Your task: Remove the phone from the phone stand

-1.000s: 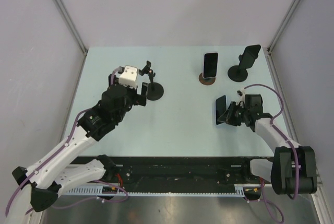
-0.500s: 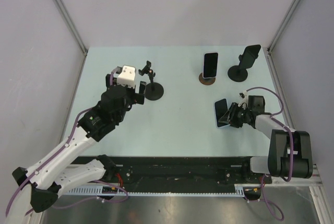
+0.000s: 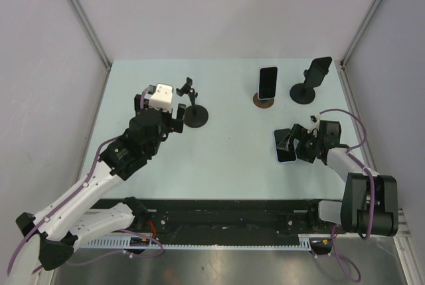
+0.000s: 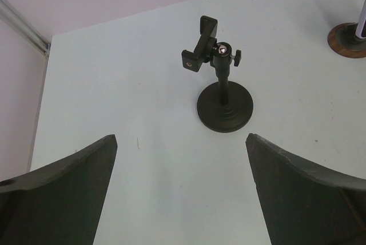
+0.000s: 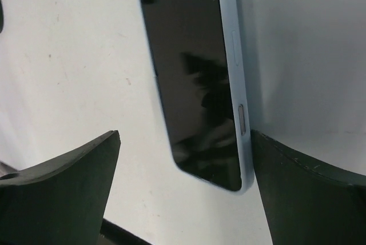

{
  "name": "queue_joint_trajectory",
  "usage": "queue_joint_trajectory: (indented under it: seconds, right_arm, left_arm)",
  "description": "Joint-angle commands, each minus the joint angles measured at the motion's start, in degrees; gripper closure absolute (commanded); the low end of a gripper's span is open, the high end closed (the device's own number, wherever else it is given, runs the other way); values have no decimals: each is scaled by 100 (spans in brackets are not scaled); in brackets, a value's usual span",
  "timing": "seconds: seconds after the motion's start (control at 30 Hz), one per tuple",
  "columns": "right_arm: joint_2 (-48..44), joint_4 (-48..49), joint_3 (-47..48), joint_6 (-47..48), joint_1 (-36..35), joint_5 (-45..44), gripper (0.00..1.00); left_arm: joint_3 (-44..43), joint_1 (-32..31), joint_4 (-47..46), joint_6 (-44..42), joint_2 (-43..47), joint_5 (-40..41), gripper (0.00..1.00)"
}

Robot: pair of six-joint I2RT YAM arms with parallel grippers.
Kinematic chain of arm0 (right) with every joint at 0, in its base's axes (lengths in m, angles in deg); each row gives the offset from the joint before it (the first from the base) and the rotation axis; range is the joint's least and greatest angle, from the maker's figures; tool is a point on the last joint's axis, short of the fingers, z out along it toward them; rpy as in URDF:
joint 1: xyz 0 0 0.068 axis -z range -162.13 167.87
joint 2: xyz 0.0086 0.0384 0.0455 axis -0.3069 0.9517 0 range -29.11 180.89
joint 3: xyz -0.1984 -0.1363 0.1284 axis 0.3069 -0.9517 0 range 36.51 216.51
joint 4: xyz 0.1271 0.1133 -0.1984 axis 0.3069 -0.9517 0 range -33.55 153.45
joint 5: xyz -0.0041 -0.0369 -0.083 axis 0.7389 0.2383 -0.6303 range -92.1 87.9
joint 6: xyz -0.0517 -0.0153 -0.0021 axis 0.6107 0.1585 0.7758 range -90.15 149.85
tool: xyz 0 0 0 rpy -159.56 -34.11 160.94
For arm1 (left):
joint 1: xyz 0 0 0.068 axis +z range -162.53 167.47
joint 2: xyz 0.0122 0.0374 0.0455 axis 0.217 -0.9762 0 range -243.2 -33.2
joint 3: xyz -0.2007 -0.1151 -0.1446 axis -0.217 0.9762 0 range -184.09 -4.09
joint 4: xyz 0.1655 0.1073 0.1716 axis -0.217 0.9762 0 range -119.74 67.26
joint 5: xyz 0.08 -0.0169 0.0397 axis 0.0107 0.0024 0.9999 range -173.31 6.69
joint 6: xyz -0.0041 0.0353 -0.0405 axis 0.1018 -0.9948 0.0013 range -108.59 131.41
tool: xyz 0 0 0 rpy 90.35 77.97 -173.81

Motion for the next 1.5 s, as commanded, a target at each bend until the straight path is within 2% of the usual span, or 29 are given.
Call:
queue_joint_trajectory:
  seconds: [0.0,0.27,0.37,0.5,0.57,0.67,0.73,0.8,1.03,1.07,1.17,1.3,1.47]
  right_arm:
    - [-333,-237,91,8,52,-728,0]
    - [-1062,-571,250,149,-158,-1738,0]
    - [-1625,-413,250,236,-536,-2353,0]
    - [-2275,-123,250,499,-1274,-3021,0]
    - [-2617,18,250,631,-1685,-3207,0]
    - [-3056,237,197,816,-2186,-3172,0]
    - [-3242,439,136,1001,-2407,-2997,0]
    - [-3435,562,92,1089,-2715,-2926,0]
    - [-3761,765,-49,1414,-3182,-2557,0]
    - [-3805,782,-58,1397,-3182,-2513,0]
    - [-3937,783,-58,1405,-3200,-2276,0]
    - [-4130,730,-58,1502,-3243,-2074,0]
    - [-4184,730,-67,1529,-3244,-1951,0]
  left_arm:
    - [34,38,-208,-181,53,63,0]
    - [43,38,-217,-173,9,19,0]
    - [60,47,-261,-181,-96,-173,0]
    - [-106,222,-270,-409,-726,-1173,0]
    - [-369,345,-182,-488,-992,-1386,0]
    - [-783,872,-15,-542,-1405,-2228,0]
    - [-976,1487,-6,-507,-1624,-3253,0]
    - [-1064,1969,-15,-611,-1774,-3776,0]
    - [-1416,2551,-6,-2535,-2433,-5006,0]
    - [-1434,2622,-6,-2972,-2582,-5513,0]
    - [-1556,2912,-15,-3519,-2820,-6061,0]
    - [-1750,3342,3,-4091,-3241,-7255,0]
    - [-2014,3571,46,-4688,-3629,-7951,0]
